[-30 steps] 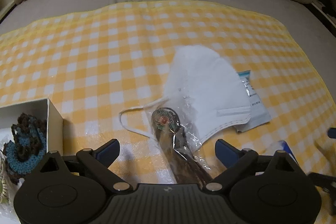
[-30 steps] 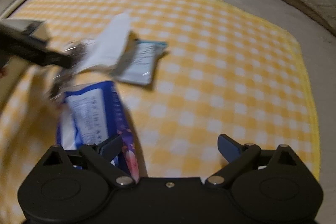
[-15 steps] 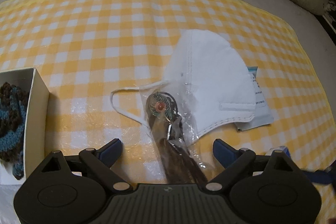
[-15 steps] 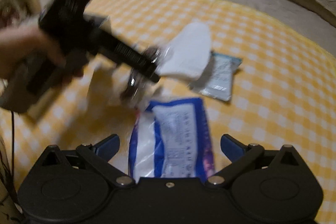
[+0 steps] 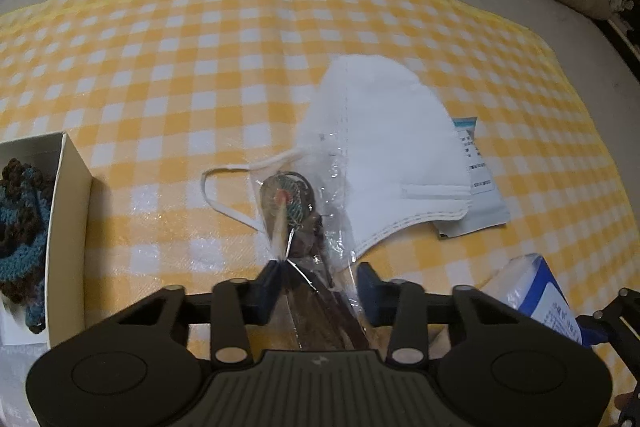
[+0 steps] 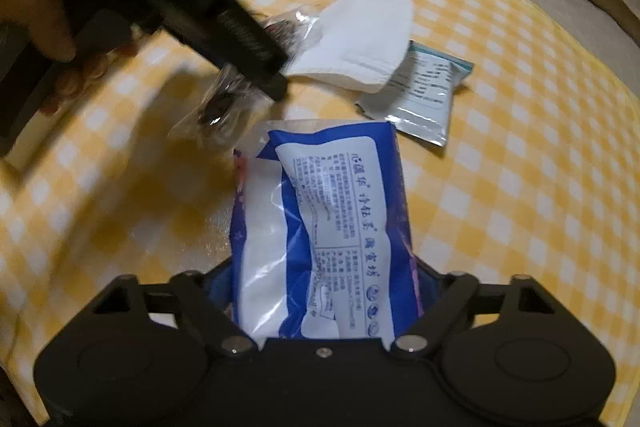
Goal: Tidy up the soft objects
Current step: 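Grasp the bagged dark item with the left tool while the right tool grasps the wipes packet, then carry the bagged item and wipes packet into the white box and lower them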
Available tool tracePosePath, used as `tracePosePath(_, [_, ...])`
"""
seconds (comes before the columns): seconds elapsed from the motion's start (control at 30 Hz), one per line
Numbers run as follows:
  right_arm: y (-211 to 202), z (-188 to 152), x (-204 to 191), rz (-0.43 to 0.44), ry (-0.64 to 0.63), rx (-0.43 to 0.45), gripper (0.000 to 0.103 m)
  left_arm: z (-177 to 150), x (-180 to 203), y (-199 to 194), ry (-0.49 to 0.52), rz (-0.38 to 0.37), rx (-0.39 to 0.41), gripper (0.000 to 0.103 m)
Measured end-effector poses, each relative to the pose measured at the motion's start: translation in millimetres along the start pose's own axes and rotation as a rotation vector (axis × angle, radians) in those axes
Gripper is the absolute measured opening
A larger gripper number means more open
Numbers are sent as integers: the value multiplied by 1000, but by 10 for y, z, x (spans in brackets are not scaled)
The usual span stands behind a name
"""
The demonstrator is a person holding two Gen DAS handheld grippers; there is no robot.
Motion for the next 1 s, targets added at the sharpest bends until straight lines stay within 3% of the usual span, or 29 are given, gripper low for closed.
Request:
tracePosePath(0.1, [-68,10,56,2,26,11,69,-22,-45,-103,1,-10,4,35])
tracePosePath(0.3, [-332,-2,171,1,98,74,61,-76,-28,-446,49,-31,61,32])
tracePosePath(0.67, [-891,113,381,-17,333,229,61,-214,112,-1205,116,-63,228,32])
tracePosePath(1.0, [-1208,283,177,78,480,311,61,-423,-195,-1854,135,-38,331,32])
Point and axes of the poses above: each gripper's, at about its wrist camera, not at the fingertips, and y roughly the way its jaws point, x to its right, z to its top, the point moved 3 cm from there along y, roughly the way its jaws point, and after that the axes turned 10 degrees about -z, right-handed, at the moved point
